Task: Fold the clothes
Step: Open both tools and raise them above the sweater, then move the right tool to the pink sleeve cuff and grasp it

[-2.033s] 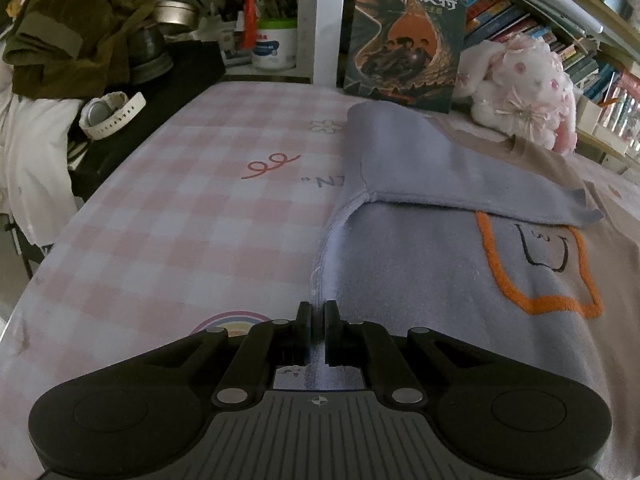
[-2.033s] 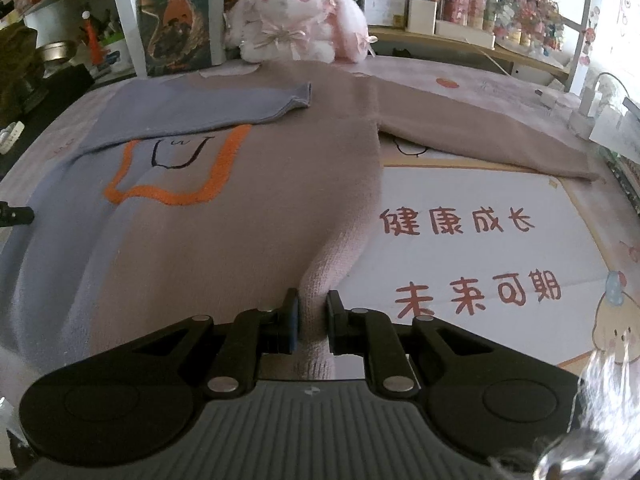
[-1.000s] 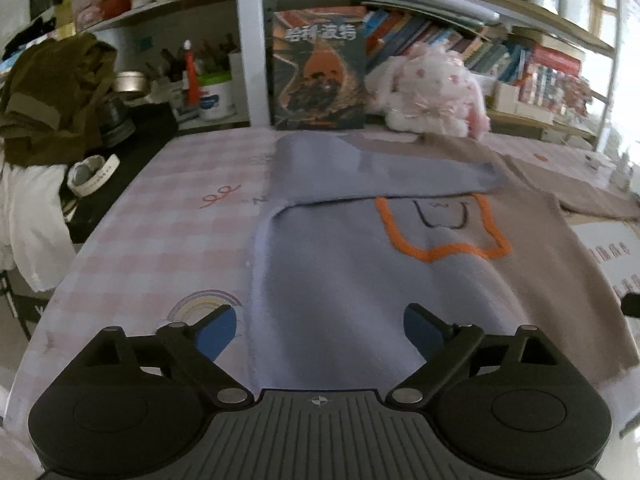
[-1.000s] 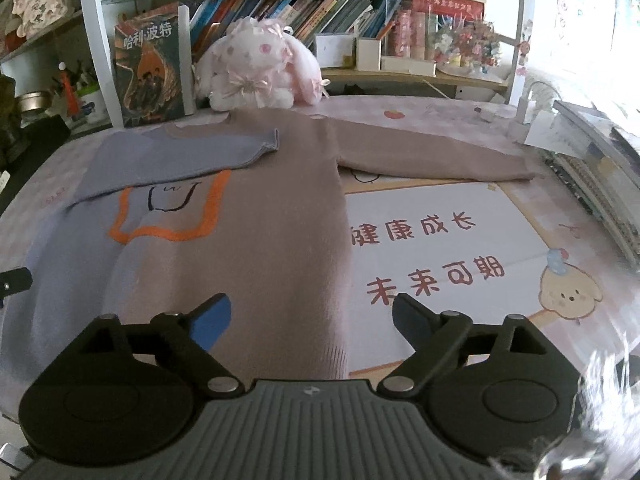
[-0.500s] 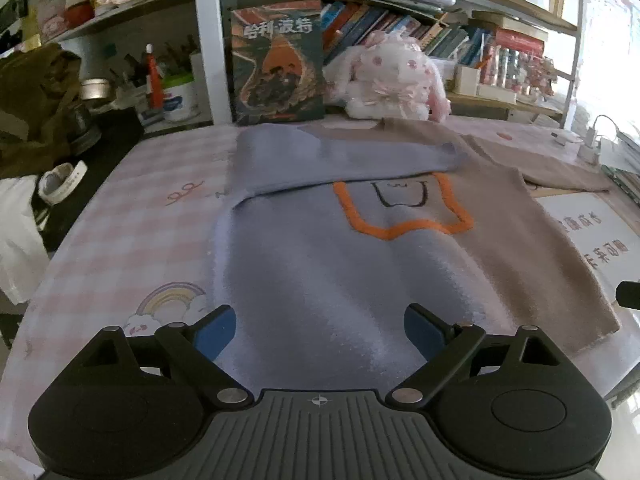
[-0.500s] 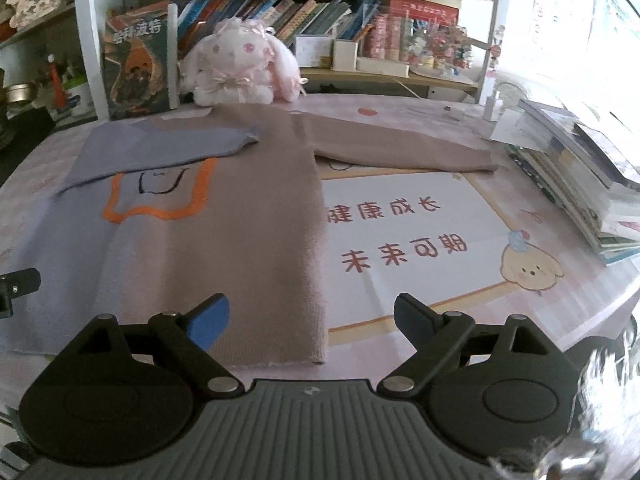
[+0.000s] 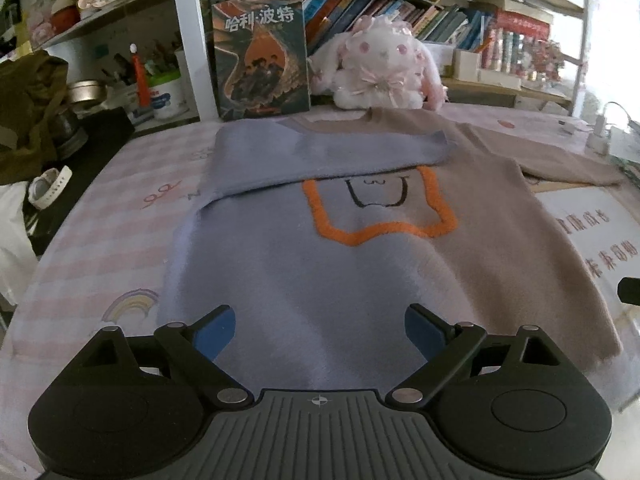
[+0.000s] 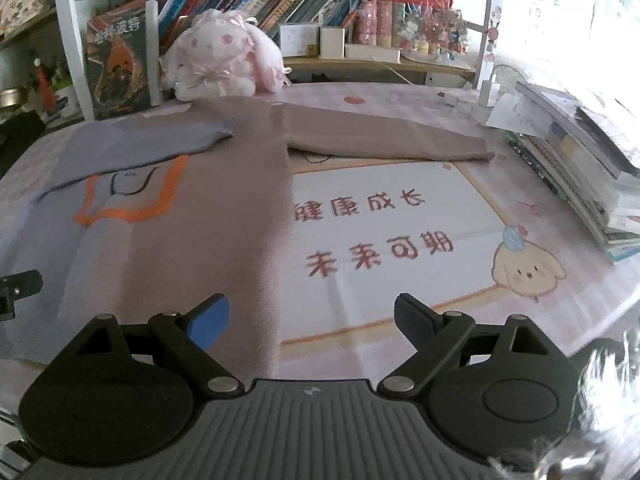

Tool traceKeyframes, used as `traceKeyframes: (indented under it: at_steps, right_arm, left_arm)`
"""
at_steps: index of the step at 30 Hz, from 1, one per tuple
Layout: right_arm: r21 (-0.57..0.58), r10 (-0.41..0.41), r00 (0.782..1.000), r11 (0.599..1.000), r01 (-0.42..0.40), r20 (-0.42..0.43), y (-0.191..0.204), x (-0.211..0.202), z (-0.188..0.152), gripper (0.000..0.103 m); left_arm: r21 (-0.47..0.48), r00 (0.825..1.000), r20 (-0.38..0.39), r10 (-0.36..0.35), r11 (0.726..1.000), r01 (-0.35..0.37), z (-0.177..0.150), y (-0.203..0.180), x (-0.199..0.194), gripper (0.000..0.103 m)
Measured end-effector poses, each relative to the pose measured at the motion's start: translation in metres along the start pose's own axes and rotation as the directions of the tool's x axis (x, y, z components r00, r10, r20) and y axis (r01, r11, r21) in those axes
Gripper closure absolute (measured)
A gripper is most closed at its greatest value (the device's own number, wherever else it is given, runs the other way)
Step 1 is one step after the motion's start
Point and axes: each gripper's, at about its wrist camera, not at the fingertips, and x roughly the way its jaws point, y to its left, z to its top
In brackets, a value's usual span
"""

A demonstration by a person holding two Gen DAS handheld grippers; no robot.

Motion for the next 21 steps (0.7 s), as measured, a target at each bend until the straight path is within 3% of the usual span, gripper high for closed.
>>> traceKeyframes:
  at_steps: [8,13,21]
  right_arm:
    - [-0.023,0.091,0.996,0.996,-0.091,0.002,-0.073,0.047,0.043,0.013]
    - [0.051,0.096,0.995,0.994,-0.094,-0.022,-0.135,0.088,0.071,0.013]
    - [0.044,0.090,0.996,0.995,-0.089,-0.020,-0.196,0.131,0.107,0.013]
  left_arm:
    - [-0.095,0.996,-0.022,0.091,0.991,-0.093,0.024,-0.064,0.016,0.009]
    - [-0.149,0.990,-0.027,0.136,0.979,-0.139,0.028,-0.098,0.021,0.009]
    - [-0.265,0.976,-0.049,0.210,0.940,-0.216,0.021,-0.120,0.015,0.009]
